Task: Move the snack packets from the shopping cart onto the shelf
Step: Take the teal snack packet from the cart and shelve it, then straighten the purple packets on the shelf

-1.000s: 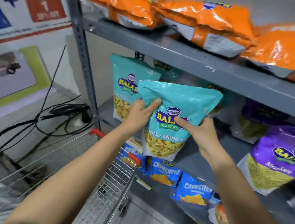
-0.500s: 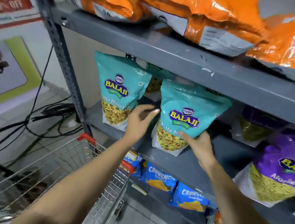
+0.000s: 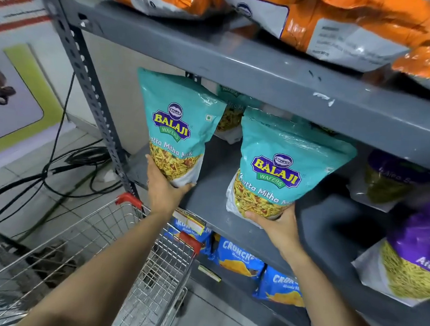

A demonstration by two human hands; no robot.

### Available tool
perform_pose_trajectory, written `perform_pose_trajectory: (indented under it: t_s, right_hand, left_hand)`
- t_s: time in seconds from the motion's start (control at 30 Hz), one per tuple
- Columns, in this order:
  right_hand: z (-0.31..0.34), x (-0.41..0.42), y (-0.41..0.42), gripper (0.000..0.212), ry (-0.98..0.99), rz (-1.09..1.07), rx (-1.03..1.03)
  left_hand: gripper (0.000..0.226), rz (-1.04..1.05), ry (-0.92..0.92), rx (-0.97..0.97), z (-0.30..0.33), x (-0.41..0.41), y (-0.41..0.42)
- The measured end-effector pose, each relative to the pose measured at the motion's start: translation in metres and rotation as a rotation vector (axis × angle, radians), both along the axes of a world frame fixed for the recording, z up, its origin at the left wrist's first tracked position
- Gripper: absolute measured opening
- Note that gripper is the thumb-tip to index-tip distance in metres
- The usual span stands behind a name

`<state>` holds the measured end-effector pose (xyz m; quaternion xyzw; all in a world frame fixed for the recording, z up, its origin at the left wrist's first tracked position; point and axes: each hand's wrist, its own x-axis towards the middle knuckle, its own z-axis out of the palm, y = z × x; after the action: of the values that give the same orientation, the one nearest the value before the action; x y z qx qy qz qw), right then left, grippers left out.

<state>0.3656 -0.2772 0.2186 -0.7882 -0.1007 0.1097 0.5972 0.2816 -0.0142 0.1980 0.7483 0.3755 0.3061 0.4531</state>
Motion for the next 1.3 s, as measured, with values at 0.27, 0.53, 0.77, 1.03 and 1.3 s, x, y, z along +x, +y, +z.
perform_pose_trajectory:
  t_s: [0.27, 0.53, 0.77, 1.03, 1.3]
  right_hand:
    - [0.000, -0.003, -0.001, 0.099, 0.012, -0.024, -0.027]
    - [-0.005, -0.004, -0.001, 0.100, 0.008, -0.018, 0.003]
    - [-0.003, -0.012, -0.020, 0.098, 0.044, 0.035, 0.110]
    - [-0.021, -0.046, -0.130, 0.021, -0.139, -0.381, 0.069]
    - [-0.017, -0.063, -0.280, 0.022, -0.308, -0.809, 0.087]
  left_hand:
    - [0.130, 0.021, -0.046, 0.007, -0.002, 0.002, -0.003]
    - [0.131, -0.001, -0.050, 0.002, 0.001, -0.002, -0.002]
    - [0.122, -0.033, -0.094, 0.010, -0.004, -0.022, -0.015]
    - [0.012, -0.101, -0.295, -0.106, -0.023, -0.041, -0.108]
    - [0.021, -0.613, -0.226, -0.129, -0.006, 0.000, -0.281]
